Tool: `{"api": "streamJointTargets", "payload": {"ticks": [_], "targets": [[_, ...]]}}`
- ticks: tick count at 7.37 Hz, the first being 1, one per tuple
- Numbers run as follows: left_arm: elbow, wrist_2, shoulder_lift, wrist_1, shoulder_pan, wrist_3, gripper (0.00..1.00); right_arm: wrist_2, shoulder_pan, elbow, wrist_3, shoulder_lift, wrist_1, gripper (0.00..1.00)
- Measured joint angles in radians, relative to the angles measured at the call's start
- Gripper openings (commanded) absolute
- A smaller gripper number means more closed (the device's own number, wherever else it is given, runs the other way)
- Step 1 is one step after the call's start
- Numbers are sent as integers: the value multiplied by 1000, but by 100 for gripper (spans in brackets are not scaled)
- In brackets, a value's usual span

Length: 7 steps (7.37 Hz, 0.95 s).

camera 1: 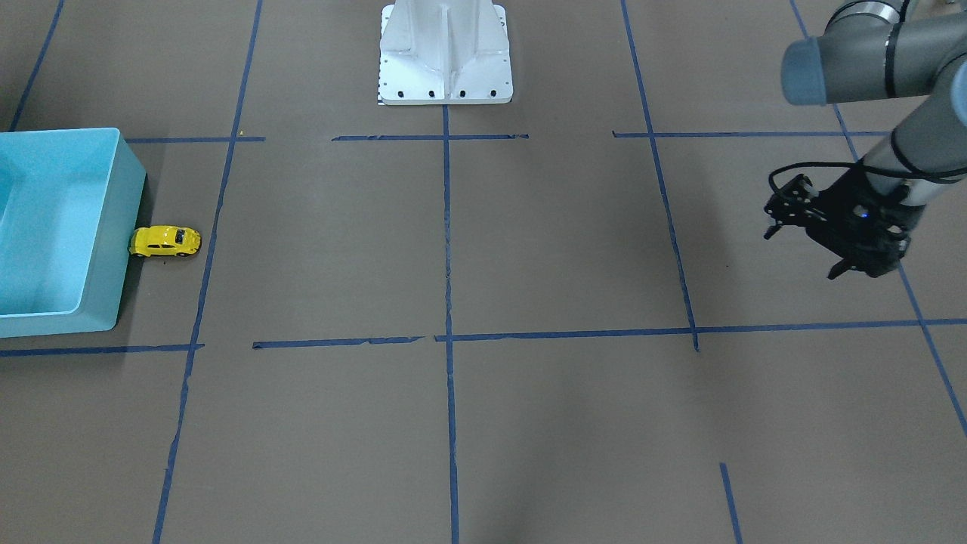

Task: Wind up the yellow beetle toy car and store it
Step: 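Move the right gripper over the car beside the bin while the left arm withdraws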

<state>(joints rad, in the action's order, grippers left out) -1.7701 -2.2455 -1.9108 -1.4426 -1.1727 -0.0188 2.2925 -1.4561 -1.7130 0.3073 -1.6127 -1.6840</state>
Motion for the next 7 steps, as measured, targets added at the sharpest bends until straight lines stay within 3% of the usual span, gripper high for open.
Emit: {"api": "streamJointTargets", "payload": {"ticks": [1,3,5,7], "targets": [[-2,15,-1,65,-50,-78,100,-4,59,-31,-2,49,-18,100],[-5,18,18,150,-150,-128,100,-66,218,-179,-2,100,-81,100],[-4,-34,121,160,-260,-120,100,-128,380,-325,1,142,-177,100],[12,-76,237,120,-332,-14,100,-141,507,-377,5,171,-241,100]]}}
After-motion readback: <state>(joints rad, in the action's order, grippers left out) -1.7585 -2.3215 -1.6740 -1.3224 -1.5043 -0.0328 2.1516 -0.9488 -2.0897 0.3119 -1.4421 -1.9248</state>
